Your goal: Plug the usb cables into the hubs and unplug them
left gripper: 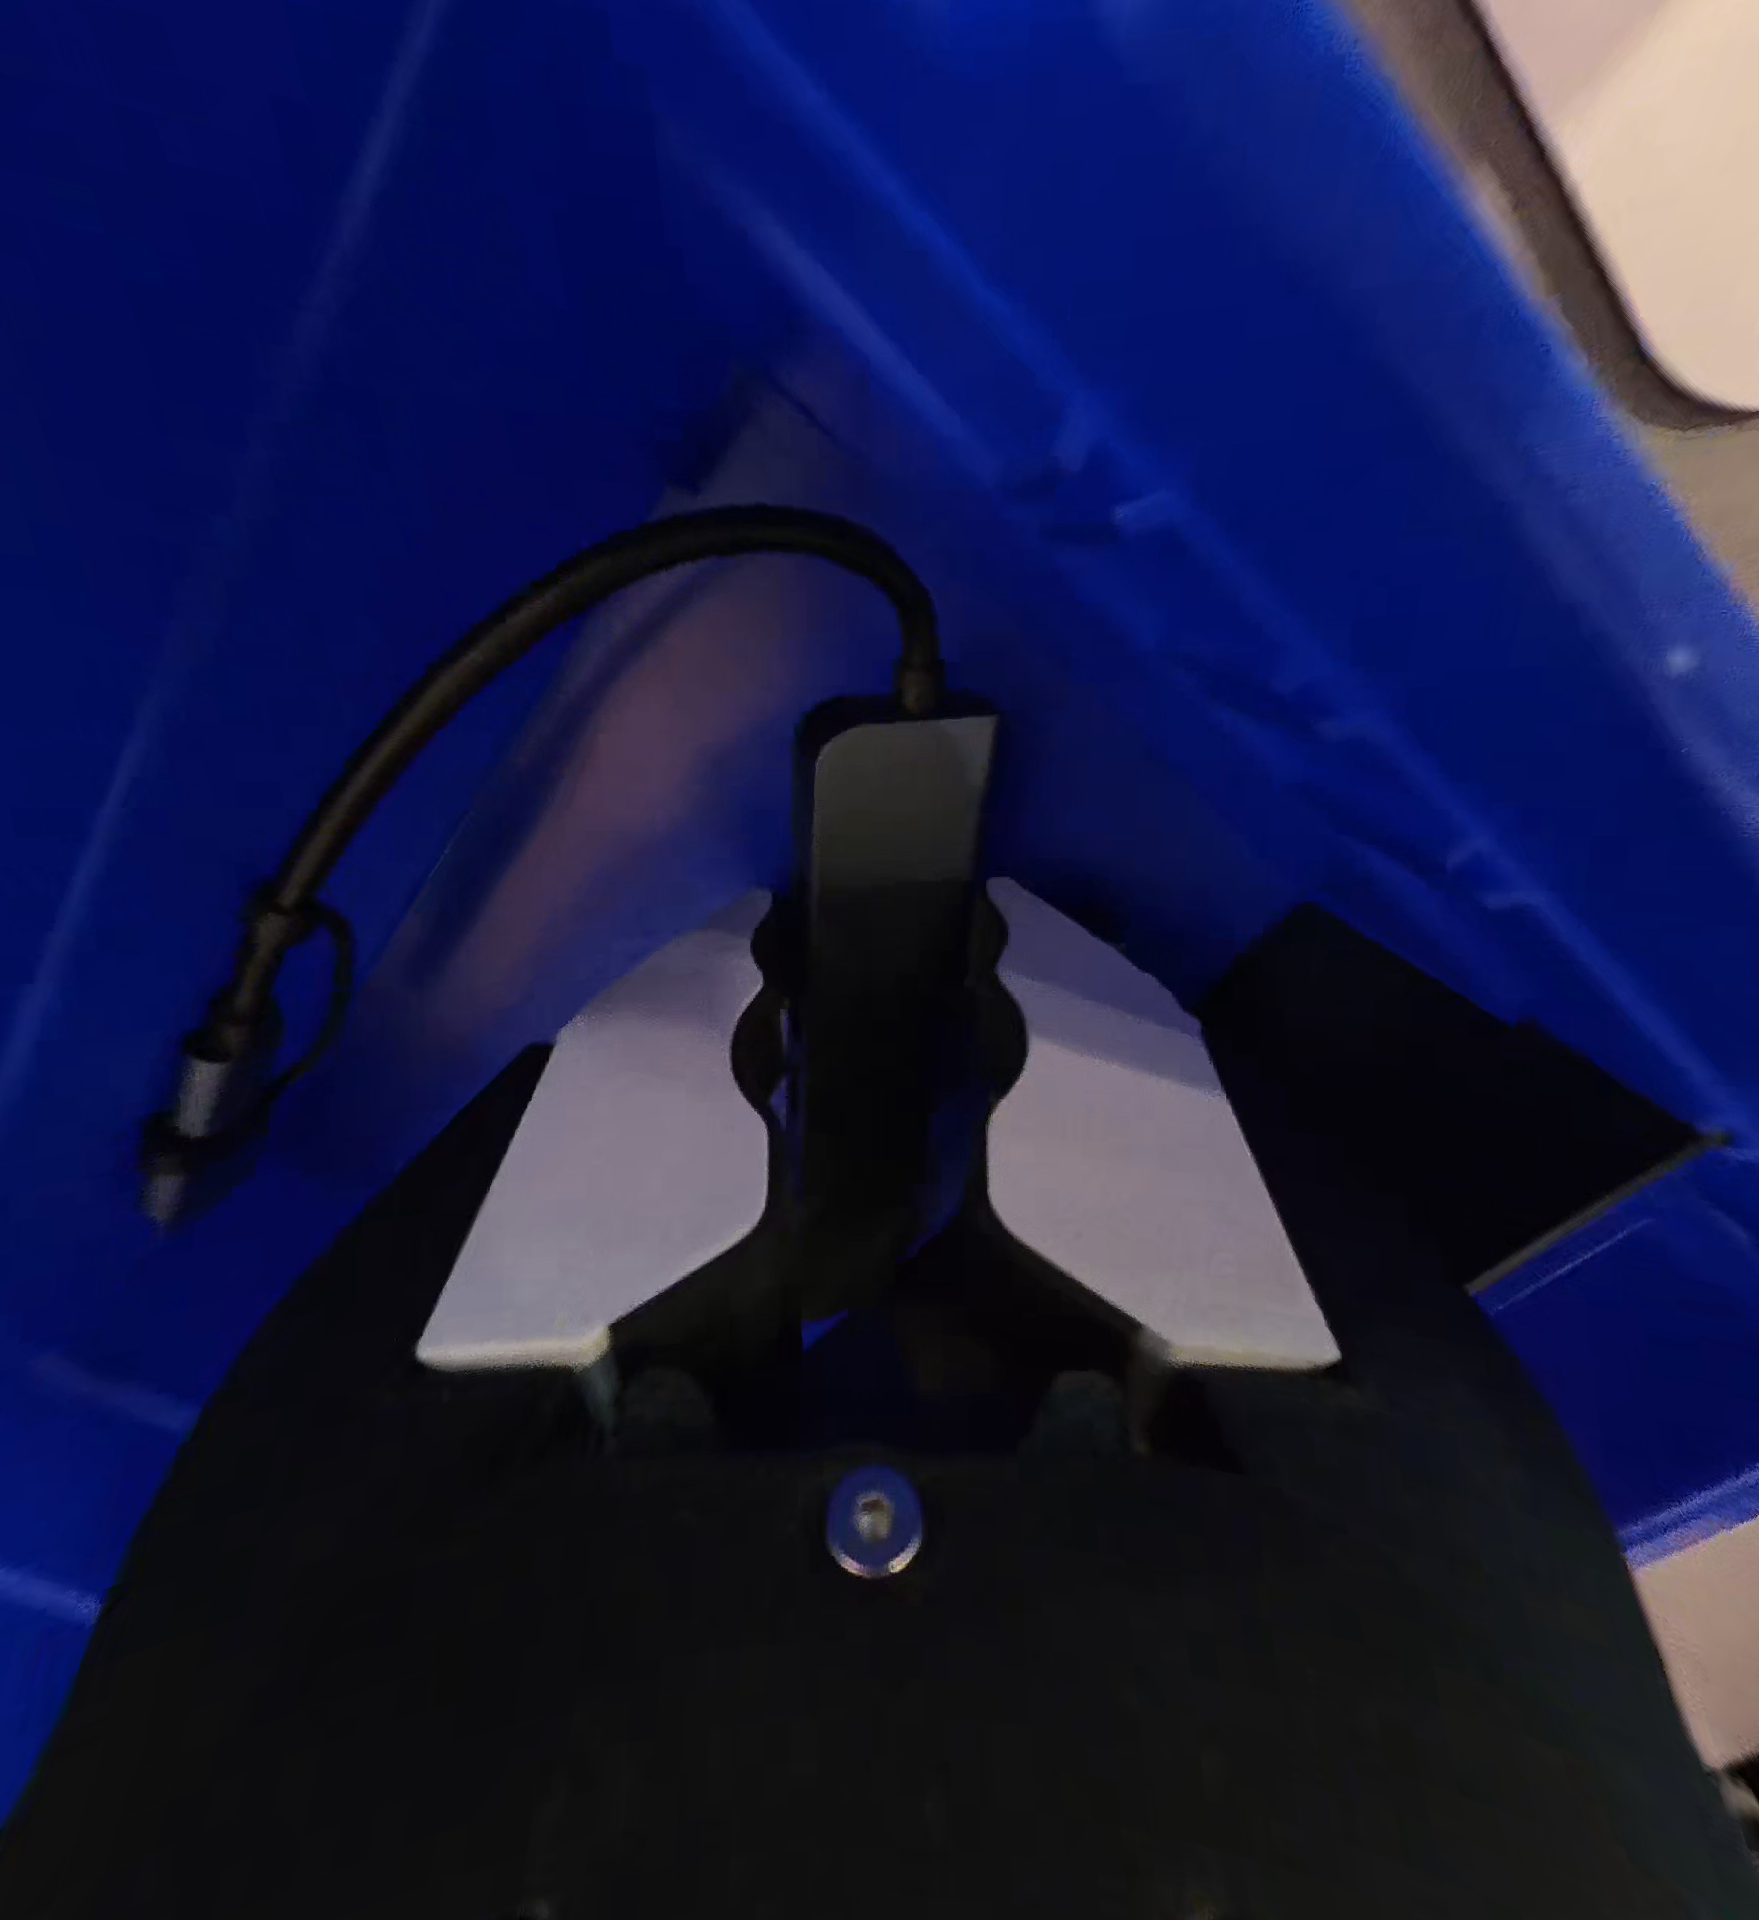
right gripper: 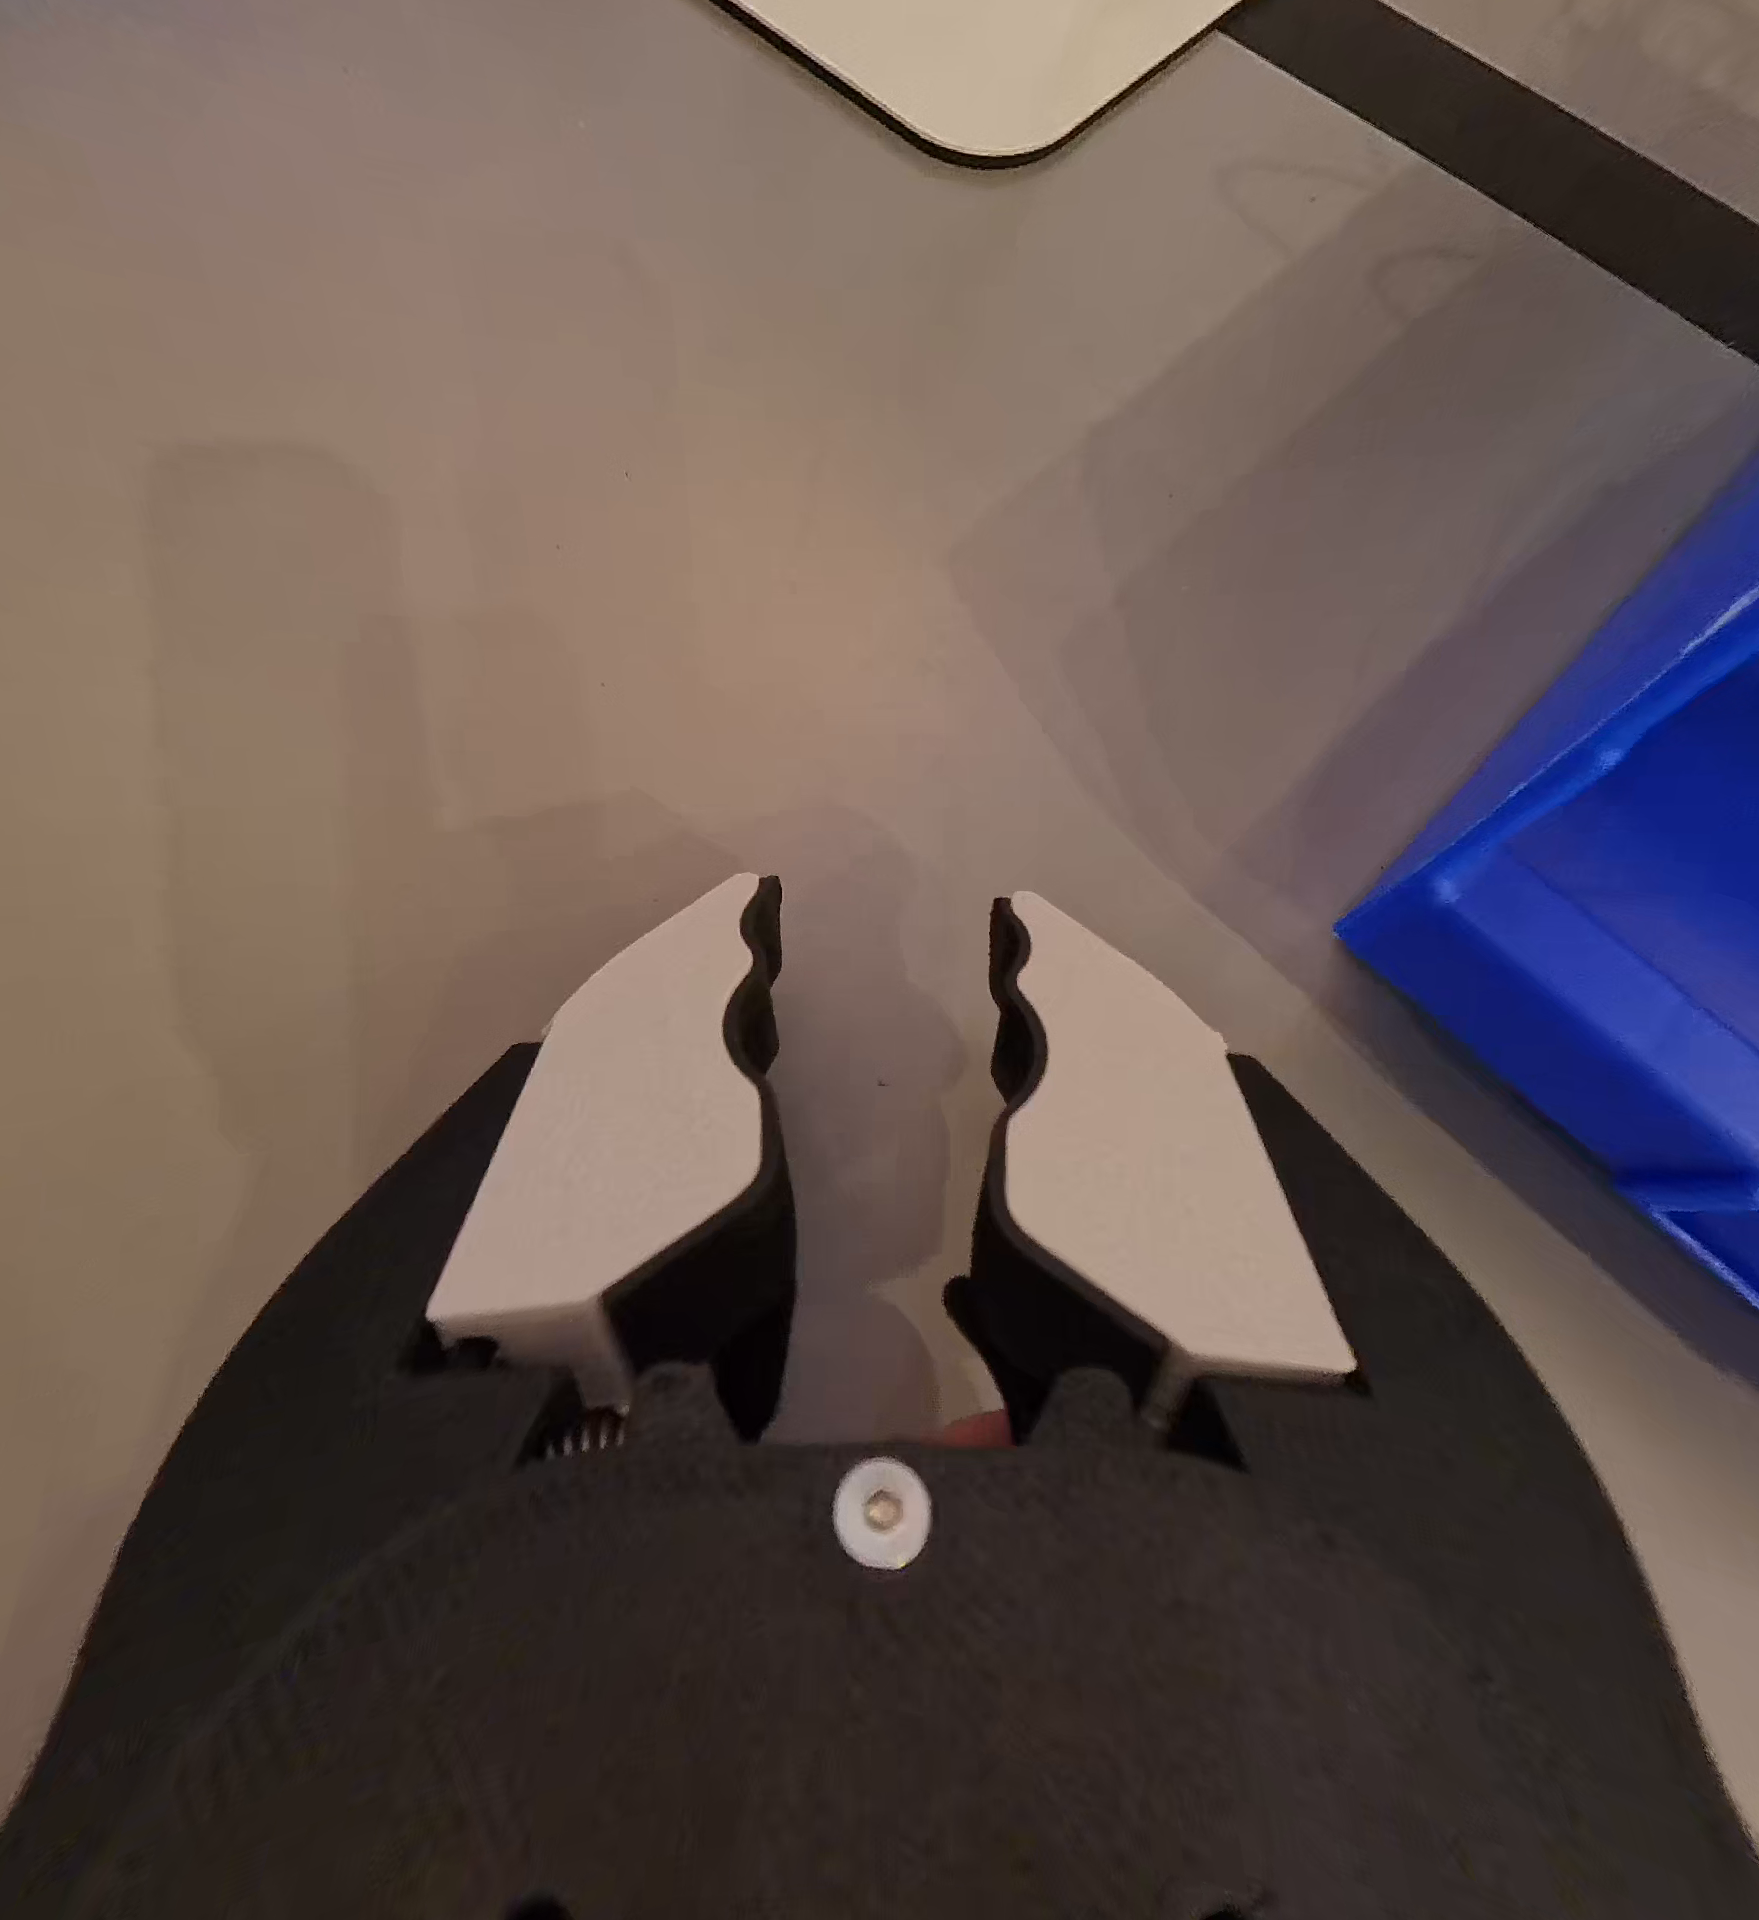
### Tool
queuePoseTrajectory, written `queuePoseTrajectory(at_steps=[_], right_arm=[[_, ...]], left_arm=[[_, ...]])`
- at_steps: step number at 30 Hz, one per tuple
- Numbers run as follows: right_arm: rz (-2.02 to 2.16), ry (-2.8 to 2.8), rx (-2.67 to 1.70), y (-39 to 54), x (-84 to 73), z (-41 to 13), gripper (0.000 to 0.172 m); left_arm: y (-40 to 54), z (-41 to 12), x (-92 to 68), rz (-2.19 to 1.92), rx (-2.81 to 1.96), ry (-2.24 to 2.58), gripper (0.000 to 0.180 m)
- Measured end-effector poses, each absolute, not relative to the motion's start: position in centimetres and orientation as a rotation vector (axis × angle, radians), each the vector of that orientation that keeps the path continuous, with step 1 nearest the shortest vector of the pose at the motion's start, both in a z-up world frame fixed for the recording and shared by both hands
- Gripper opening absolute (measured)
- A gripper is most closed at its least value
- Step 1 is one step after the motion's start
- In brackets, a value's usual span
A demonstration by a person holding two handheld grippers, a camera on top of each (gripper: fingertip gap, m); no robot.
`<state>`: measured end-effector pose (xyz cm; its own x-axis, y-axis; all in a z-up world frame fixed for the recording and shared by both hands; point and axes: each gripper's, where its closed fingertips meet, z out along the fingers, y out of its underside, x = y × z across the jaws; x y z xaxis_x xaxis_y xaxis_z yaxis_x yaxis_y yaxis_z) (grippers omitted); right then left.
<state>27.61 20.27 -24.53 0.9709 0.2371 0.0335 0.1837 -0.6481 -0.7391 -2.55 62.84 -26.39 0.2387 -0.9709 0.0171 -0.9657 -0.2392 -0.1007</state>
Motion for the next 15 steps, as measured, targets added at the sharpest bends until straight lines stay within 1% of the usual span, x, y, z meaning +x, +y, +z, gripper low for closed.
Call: queuePoseTrajectory(at_steps=[3,9,15], right_arm=[[0.094,-0.294,-2.282,20.3,27.5,-24.5,0.037],[0.129,-0.303,-2.268,20.5,27.0,-24.2,0.037],[0.151,-0.337,-2.229,20.9,26.0,-23.1,0.037]], left_arm=[[63.6,-24.2,-1.9,-0.162,-2.344,1.793,0.033],[64.8,-16.3,-1.4,-0.282,-2.138,1.559,0.032],[61.3,-8.2,-1.8,-0.429,-1.946,1.468,0.032]])
